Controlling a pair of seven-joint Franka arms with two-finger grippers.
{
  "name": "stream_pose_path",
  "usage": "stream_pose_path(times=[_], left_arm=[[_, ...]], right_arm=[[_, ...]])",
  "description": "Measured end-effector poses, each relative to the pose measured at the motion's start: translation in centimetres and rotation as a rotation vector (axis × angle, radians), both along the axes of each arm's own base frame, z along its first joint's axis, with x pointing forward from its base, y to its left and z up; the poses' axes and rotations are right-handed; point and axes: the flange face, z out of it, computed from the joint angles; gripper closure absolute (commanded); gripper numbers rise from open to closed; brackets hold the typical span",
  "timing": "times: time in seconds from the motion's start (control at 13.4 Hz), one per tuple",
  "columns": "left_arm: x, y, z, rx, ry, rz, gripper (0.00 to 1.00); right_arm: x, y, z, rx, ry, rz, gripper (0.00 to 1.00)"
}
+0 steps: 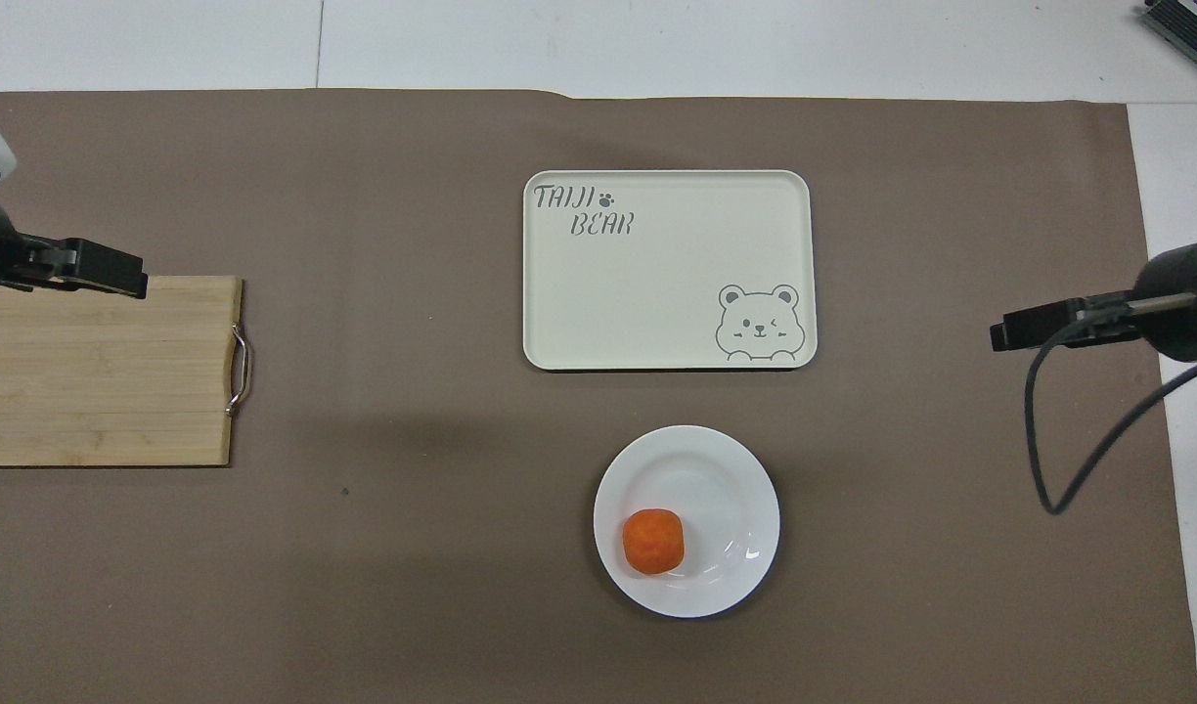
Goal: Place orange and plate with both arms
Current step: 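Reach the right gripper to the rim of the white plate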
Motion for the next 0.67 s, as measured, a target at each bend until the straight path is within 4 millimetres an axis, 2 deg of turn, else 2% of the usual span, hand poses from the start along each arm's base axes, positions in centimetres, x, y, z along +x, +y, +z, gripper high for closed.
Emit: stream_pose_path(times=[0.22,0.52,0.67], left_arm=[[-0.3,0.0,-0.1,0.001,0.004,0.002,0.0],[-0.6,0.1,-0.1,0.002,0.014,0.018,0.0],[-1.0,0.2,0.6,0.002,0.007,0.031,0.0]], right_arm=[[-1.8,0.9,-6.0,0.075,0.043,0.014,0.0],[-4.5,1.1,-10.6,0.23,0.057,0.033,0.0],[-6.1,0.9,-13.5,0.271,0.046,0.055,0.0]])
